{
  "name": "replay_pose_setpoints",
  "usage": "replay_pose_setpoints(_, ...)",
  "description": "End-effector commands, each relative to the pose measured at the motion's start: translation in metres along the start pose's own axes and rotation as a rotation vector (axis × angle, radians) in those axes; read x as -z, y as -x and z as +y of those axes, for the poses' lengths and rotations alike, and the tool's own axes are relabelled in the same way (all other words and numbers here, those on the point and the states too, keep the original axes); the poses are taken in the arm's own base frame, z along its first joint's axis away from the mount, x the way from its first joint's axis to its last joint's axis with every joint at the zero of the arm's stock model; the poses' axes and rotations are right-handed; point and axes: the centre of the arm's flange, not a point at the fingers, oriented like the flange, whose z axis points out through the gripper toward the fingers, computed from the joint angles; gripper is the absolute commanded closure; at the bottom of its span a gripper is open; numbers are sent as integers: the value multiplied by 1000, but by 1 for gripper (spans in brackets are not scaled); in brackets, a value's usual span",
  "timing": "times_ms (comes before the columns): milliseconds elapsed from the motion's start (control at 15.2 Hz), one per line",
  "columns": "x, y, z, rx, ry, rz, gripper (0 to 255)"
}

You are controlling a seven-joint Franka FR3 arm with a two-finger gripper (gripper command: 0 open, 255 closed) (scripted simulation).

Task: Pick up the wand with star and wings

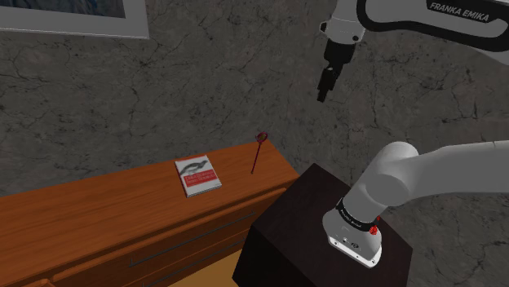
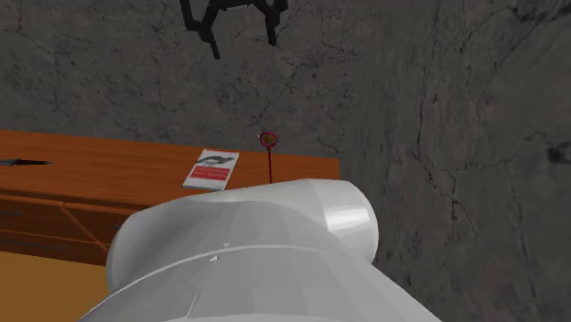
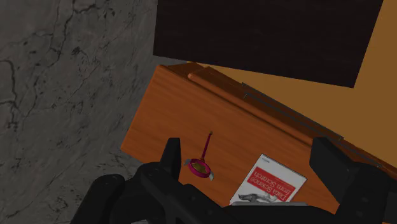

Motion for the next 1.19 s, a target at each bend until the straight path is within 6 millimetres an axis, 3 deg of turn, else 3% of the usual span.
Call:
replay_pose_setpoints(0,0,0,0,0,0,0,0)
replay_pose_setpoints(594,-86,-80,26,334,37,-37,0)
replay_pose_setpoints(1122,-165,-152,29,630,69,-69,0)
